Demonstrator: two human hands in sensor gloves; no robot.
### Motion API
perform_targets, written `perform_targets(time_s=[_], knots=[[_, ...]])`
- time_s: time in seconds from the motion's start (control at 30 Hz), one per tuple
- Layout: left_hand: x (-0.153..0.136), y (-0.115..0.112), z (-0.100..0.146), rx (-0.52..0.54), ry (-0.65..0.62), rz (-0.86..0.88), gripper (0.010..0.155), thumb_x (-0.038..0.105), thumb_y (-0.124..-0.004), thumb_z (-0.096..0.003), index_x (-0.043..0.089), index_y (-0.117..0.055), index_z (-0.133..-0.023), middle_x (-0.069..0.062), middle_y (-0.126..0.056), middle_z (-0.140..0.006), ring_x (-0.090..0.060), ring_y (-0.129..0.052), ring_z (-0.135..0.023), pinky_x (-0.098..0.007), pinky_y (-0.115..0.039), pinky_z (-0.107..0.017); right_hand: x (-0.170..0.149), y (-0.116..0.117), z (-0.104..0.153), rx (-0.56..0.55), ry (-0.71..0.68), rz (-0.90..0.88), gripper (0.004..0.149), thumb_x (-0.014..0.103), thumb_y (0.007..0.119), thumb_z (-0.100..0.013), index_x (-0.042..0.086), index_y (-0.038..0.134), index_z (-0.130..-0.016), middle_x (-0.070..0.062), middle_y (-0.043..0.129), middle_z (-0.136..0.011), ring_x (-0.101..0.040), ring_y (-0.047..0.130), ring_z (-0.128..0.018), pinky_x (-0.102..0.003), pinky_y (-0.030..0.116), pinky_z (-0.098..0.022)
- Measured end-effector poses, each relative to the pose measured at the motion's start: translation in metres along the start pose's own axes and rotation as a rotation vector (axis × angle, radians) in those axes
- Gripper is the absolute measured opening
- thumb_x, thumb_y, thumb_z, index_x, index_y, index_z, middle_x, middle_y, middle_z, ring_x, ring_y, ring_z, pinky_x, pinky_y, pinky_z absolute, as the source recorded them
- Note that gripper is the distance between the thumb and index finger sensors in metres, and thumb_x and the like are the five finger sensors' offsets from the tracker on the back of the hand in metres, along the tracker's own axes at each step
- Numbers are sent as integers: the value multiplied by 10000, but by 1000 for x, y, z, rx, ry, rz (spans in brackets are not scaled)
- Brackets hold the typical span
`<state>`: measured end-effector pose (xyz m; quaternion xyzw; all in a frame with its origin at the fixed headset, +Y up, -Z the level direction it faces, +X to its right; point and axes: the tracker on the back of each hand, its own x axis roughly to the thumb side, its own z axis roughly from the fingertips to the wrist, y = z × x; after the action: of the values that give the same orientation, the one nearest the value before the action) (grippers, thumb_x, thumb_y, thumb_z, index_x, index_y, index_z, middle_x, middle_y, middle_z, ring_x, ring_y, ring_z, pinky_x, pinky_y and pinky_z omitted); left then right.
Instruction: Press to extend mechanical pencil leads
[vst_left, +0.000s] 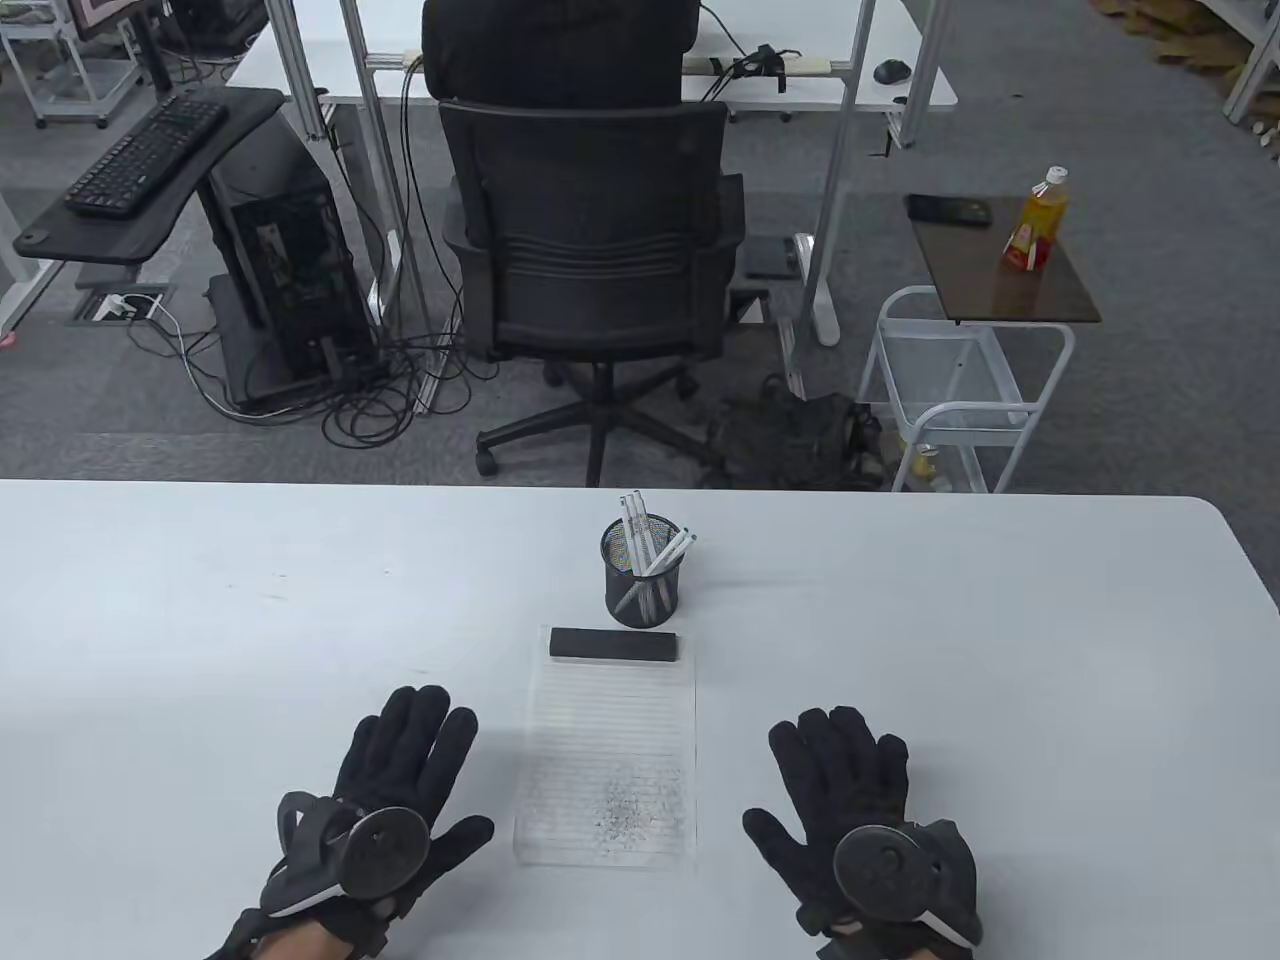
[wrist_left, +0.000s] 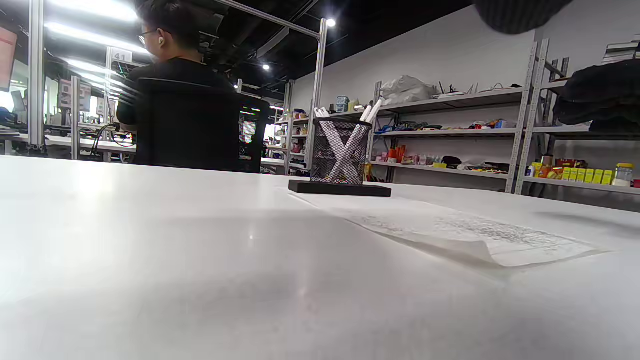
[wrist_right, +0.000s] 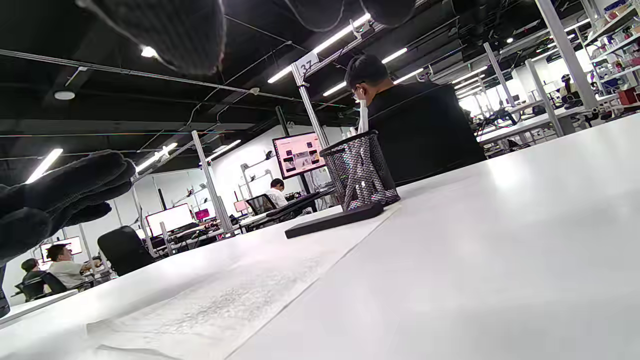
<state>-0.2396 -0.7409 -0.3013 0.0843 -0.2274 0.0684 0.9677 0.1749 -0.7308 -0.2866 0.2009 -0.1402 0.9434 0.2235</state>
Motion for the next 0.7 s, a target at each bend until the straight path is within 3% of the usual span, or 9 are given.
perform_targets(time_s=[0.53,0.63,0.7], knots=[[-2,-2,-2,-18,4,2,937,680,-655,-431,254,-207,-1134,-120,-178,-1194,-458,-274,-1117,-641,-383,-771,-6,-2,-2,-14,53,-11,779,549,782,-537,101,536,-1125,-256,500,-1136,-601,423,-1052,-775,254,-671],[-3,-1,-2,-23,10,1,934,679,-654,-432,251,-212,-1135,-121,-188,-1195,-458,-282,-1116,-640,-388,-771,-10,-3,-11,-36,91,-38,767,544,785,-546,97,550,-1122,-254,528,-1129,-600,459,-1047,-796,285,-668],[-4,-2,-2,-27,10,13,929,674,-655,-435,249,-218,-1135,-123,-196,-1195,-459,-295,-1116,-639,-394,-771,-14,-7,-28,-79,141,-99,732,528,798,-550,78,610,-1096,-257,624,-1080,-603,592,-998,-815,381,-656]])
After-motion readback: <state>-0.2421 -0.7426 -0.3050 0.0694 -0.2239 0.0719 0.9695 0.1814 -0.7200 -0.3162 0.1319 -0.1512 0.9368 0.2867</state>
